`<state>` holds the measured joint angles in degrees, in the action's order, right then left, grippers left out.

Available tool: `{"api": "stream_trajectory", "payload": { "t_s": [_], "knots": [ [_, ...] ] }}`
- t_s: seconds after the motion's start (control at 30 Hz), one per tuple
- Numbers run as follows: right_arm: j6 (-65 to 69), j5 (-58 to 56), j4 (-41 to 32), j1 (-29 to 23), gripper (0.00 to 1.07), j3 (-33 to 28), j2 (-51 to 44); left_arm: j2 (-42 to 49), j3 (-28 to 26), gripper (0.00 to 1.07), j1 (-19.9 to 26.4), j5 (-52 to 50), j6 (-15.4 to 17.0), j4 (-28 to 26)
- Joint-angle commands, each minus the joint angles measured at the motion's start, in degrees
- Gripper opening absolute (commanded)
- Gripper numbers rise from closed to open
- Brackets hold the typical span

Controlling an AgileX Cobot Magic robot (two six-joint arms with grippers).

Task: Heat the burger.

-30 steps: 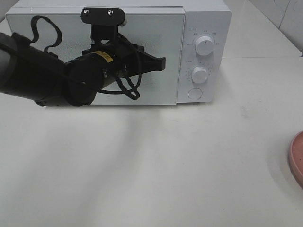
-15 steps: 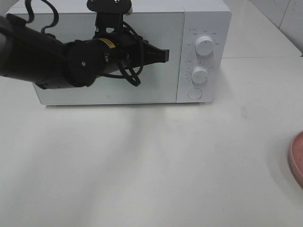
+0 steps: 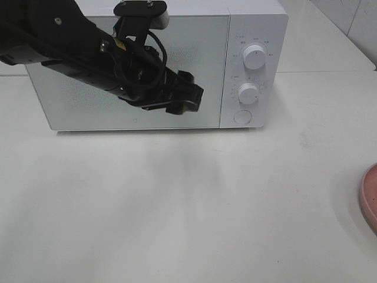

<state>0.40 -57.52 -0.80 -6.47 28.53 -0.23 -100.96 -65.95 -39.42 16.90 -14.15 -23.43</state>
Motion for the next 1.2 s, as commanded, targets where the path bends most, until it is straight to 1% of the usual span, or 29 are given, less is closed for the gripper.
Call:
{"api": "stream_trajectory", "payload": {
  "t_s": [0.03, 0.1, 0.17, 0.2, 0.23, 0.27, 0.33, 0.37, 0.4, 0.47, 0.5, 0.57, 0.6, 0.63, 0.67, 0.7, 0.73, 0.77, 0.8, 0.83, 0.87, 0.9, 0.93, 0.97, 1.0, 1.03, 1.07, 1.13, 1.2],
  "knots": [
    [-0.4, 0.57, -0.11, 0.34, 0.74, 0.0, -1.49, 1.09, -0.29, 1.02, -0.11, 5.16, 0.46, 0.11],
    [-0.4, 0.57, -0.11, 0.34, 0.74, 0.0, -1.49, 2.58, -0.34, 1.0, -0.11, 15.87, 0.46, 0.11],
    [-0.4, 0.57, -0.11, 0.34, 0.74, 0.0, -1.49, 3.21, -0.34, 0.99, -0.11, 18.85, 0.46, 0.11],
    [-0.4, 0.57, -0.11, 0.34, 0.74, 0.0, -1.49, 4.3, -0.34, 0.99, -0.06, 25.1, 0.46, 0.17],
    [-0.4, 0.57, -0.11, 0.34, 0.74, 0.0, -1.49, 4.3, -0.34, 0.99, -0.06, 25.1, 0.46, 0.17],
    [-0.4, 0.57, -0.11, 0.34, 0.74, 0.0, -1.49, 5.73, -0.34, 0.99, 0.23, 30.02, 0.11, 0.97],
    [-0.4, 0.57, -0.11, 0.34, 0.74, 0.0, -1.49, 6.25, -0.34, 0.99, 0.23, 31.8, 0.46, 1.78],
    [-0.4, 0.57, -0.11, 0.34, 0.74, 0.0, -1.49, 7.33, -0.34, 0.98, 1.15, 33.8, 2.29, 3.15],
    [-0.4, 0.57, -0.11, 0.34, 0.74, 0.0, -1.49, 7.33, -0.34, 0.98, 1.15, 33.8, 2.29, 3.15],
    [-0.4, 0.57, -0.11, 0.34, 0.74, 0.0, -1.49, 9.4, -0.34, 0.98, 3.72, 36.73, 6.42, 5.44],
    [-0.4, 0.57, -0.11, 0.34, 0.74, 0.0, -1.49, 9.4, -0.34, 0.98, 3.72, 36.73, 6.42, 5.44],
    [-0.4, 0.57, -0.11, 0.34, 0.74, 0.0, -1.49, 11.86, -0.34, 0.98, 7.56, 39.71, 7.28, 7.05],
    [-0.4, 0.57, -0.11, 0.34, 0.74, 0.0, -1.49, 11.86, -0.34, 0.98, 7.56, 39.71, 7.28, 7.05],
    [-0.4, 0.57, -0.11, 0.34, 0.74, 0.0, -1.49, 13.41, -0.17, 0.98, 10.94, 41.42, 7.22, 7.85],
    [-0.4, 0.57, -0.11, 0.34, 0.74, 0.0, -1.49, 13.41, -0.17, 0.98, 10.94, 41.42, 7.22, 7.85],
    [-0.4, 0.57, -0.11, 0.34, 0.74, 0.0, -1.49, 14.27, 0.0, 0.98, 12.72, 42.46, 7.22, 8.25],
    [-0.4, 0.57, -0.11, 0.34, 0.74, 0.0, -1.49, 15.99, 0.29, 0.98, 16.21, 44.18, 7.22, 8.54],
    [-0.4, 0.57, -0.11, 0.34, 0.74, 0.0, -1.49, 15.99, 0.29, 0.98, 16.21, 44.18, 7.22, 8.54],
    [-0.4, 0.57, -0.11, 0.34, 0.74, 0.0, -1.49, 17.99, 1.15, 0.98, 19.82, 45.32, 7.05, 8.77],
    [-0.4, 0.57, -0.11, 0.34, 0.74, 0.0, -1.49, 19.14, 1.72, 0.98, 21.89, 45.89, 6.88, 9.05],
    [-0.4, 0.57, -0.11, 0.34, 0.74, 0.0, -1.49, 19.14, 1.72, 0.98, 21.89, 45.89, 6.88, 9.05],
    [-0.4, 0.57, -0.11, 0.34, 0.74, 0.0, -1.49, 21.72, 2.86, 0.98, 25.78, 46.93, 6.76, 9.8],
    [-0.4, 0.57, -0.11, 0.34, 0.74, 0.0, -1.49, 21.72, 2.86, 0.98, 25.78, 46.93, 6.76, 9.8],
    [-0.4, 0.57, -0.11, 0.34, 0.74, 0.0, -1.49, 22.8, 3.5, 0.98, 27.27, 47.27, 6.76, 10.26],
    [-0.4, 0.57, -0.11, 0.34, 0.74, 0.0, -1.49, 25.44, 5.56, 0.98, 30.54, 47.44, 6.76, 11.34],
    [-0.4, 0.57, -0.11, 0.34, 0.74, 0.0, -1.49, 25.44, 5.56, 0.98, 30.54, 47.44, 6.76, 11.34],
    [-0.4, 0.57, -0.11, 0.34, 0.74, 0.0, -1.49, 28.48, 8.02, 0.98, 33.58, 47.21, 8.08, 11.75],
    [-0.4, 0.57, -0.11, 0.34, 0.74, 0.0, -1.49, 30.02, 9.0, 0.98, 34.61, 46.98, 8.54, 11.97],
    [-0.4, 0.57, -0.11, 0.34, 0.74, 0.0, -1.49, 34.49, 12.83, 0.98, 37.01, 46.75, 9.34, 13.01]
  ]
}}
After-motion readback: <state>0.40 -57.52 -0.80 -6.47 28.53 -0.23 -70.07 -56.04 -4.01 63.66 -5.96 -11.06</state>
